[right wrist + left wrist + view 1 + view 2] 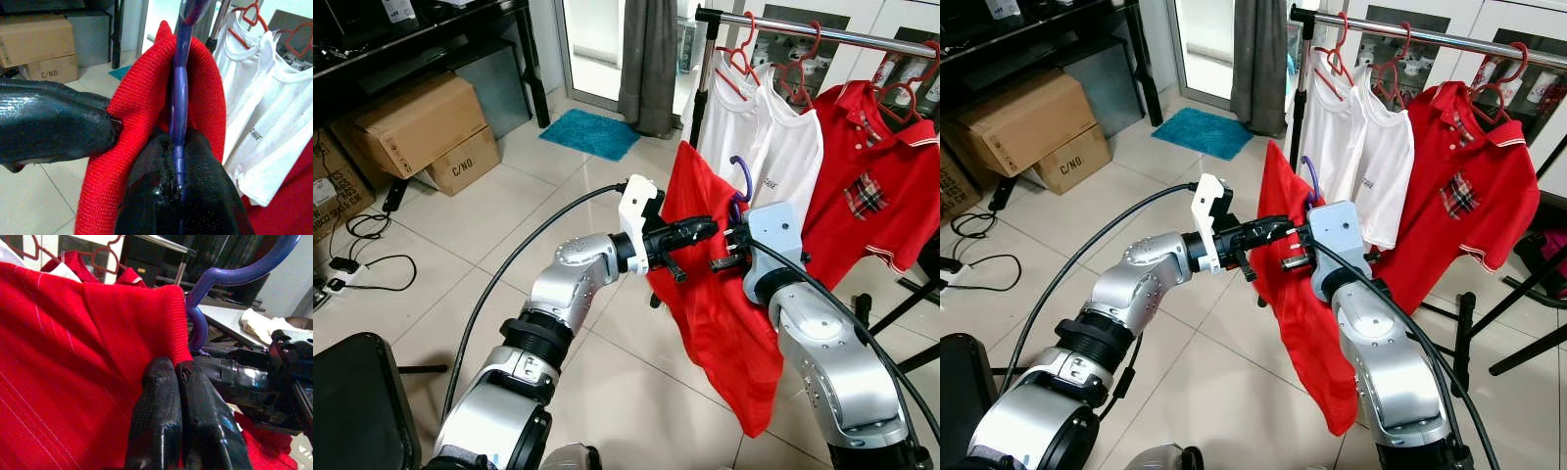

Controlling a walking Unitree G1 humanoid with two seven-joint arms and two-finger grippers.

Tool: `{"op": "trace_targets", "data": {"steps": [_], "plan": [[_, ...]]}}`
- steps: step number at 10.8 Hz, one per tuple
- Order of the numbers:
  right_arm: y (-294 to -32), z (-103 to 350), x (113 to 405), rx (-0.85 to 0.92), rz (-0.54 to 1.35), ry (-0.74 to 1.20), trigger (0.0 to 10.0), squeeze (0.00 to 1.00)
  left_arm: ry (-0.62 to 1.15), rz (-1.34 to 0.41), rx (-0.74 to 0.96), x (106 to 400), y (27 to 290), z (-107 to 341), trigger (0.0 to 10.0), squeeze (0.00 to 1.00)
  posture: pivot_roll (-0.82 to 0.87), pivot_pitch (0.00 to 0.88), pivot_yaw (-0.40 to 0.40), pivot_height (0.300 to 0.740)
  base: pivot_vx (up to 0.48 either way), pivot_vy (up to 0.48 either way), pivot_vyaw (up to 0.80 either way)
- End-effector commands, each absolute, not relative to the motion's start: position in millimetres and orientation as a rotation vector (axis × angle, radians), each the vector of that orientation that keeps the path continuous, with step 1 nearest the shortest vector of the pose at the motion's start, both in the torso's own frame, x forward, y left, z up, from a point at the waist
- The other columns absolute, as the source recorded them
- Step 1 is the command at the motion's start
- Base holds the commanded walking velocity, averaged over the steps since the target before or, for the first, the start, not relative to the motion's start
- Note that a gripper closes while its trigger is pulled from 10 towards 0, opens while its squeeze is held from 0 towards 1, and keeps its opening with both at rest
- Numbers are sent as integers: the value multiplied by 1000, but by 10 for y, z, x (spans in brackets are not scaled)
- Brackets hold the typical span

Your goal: Hang hanger

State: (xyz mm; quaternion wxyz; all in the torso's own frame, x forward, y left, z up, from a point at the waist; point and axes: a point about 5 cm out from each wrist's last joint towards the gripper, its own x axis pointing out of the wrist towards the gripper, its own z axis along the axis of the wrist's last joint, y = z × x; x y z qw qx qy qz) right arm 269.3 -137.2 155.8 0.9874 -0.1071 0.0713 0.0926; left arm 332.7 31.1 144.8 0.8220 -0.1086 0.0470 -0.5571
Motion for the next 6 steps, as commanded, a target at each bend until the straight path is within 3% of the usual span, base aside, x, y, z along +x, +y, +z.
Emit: {"op": "trace_targets", "data": {"steps": [1,2,6], "plan": [[-1339,1686,2695,-213,196,72,0,0,96,-1174,-228,3351,341,1463,0,0,15,34,66,740,0,0,0],[-1341,1677,2693,-211,195,76,0,0,85,-1154,-238,3361,360,1473,0,0,15,34,66,740,0,0,0],[-1686,1222,2561,-86,33,305,0,0,-9,-606,-524,3551,873,1534,0,0,30,22,64,740,0,0,0]]}}
